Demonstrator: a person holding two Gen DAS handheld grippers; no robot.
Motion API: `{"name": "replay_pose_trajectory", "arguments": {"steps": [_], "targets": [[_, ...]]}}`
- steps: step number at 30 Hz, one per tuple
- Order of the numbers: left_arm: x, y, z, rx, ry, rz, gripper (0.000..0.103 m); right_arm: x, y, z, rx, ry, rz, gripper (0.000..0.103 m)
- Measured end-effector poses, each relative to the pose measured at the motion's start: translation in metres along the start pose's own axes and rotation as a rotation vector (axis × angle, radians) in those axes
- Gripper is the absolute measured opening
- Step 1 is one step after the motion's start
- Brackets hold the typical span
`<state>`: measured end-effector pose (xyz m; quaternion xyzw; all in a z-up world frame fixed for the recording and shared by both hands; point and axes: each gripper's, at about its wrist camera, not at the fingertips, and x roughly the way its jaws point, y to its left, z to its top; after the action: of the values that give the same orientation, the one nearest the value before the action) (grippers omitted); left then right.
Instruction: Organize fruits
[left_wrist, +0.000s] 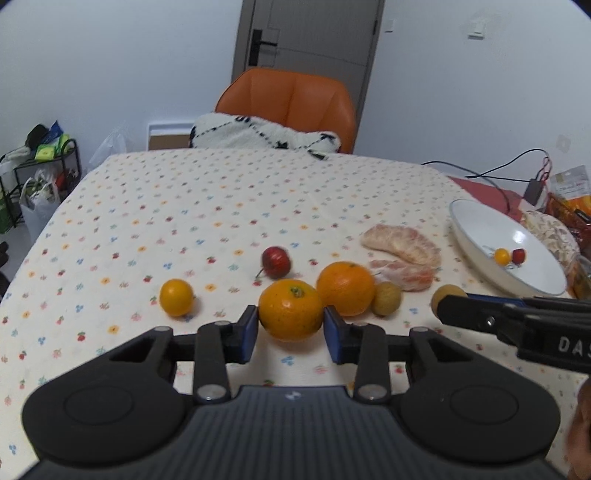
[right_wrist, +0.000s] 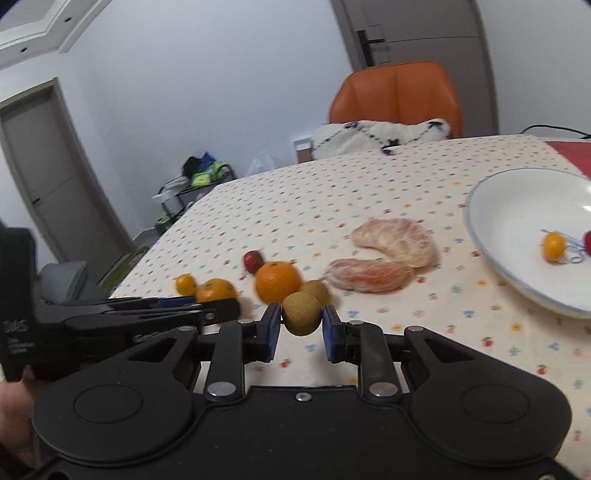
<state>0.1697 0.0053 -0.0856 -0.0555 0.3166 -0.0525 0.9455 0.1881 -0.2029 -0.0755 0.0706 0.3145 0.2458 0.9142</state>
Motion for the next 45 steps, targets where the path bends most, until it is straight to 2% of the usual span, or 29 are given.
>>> {"name": "replay_pose_trajectory", "arguments": {"steps": [10,15,18,20,22,23,27,31,33,34,35,36,39,45], "targets": [[-0.012,-0.021,0.010,0.029,-0.041,-0.030,0.036,-0.020,-0.016,0.007,0.017,-0.082,-0.030,0.023],[-0.014,-0.022,0.011,0.021,-0.045,-0.020,0.036,-0.022,-0.022,0.003,0.027,-0.078,-0.027,0.021],[-0.017,-0.019,0.009,0.007,-0.044,-0.013,0.036,-0.022,-0.022,-0.002,0.028,-0.052,-0.006,0.033],[-0.018,-0.016,0.007,0.000,-0.041,-0.010,0.036,-0.021,-0.020,-0.004,0.023,-0.045,-0.008,0.064],[-0.018,-0.014,0.004,0.000,-0.034,-0.005,0.036,-0.020,-0.018,-0.006,0.012,-0.056,-0.016,0.078],[-0.018,-0.013,0.004,-0.002,-0.031,-0.003,0.036,-0.020,-0.016,-0.007,0.002,-0.064,-0.018,0.078],[-0.020,-0.009,0.002,-0.013,-0.031,0.001,0.036,-0.013,-0.016,-0.011,0.003,-0.040,-0.016,0.078],[-0.019,-0.007,0.002,-0.017,-0.029,0.000,0.036,-0.004,-0.017,-0.015,0.006,-0.010,-0.020,0.069],[-0.018,-0.008,0.002,-0.016,-0.027,-0.004,0.036,-0.001,-0.016,-0.016,-0.003,-0.006,-0.028,0.058],[-0.018,-0.009,0.001,-0.014,-0.026,-0.006,0.036,0.001,-0.015,-0.017,-0.010,-0.002,-0.031,0.049],[-0.017,-0.010,0.001,-0.011,-0.025,-0.008,0.036,0.003,-0.014,-0.017,-0.014,0.004,-0.035,0.033],[-0.017,-0.011,0.001,-0.008,-0.025,-0.010,0.036,0.005,-0.015,-0.019,-0.013,0.011,-0.039,0.025],[-0.017,-0.013,0.001,-0.003,-0.023,-0.013,0.036,0.007,-0.018,-0.020,-0.006,0.006,-0.030,0.026],[-0.016,-0.025,0.006,0.011,-0.035,-0.031,0.036,-0.011,-0.019,-0.015,-0.028,-0.061,-0.028,0.026]]}}
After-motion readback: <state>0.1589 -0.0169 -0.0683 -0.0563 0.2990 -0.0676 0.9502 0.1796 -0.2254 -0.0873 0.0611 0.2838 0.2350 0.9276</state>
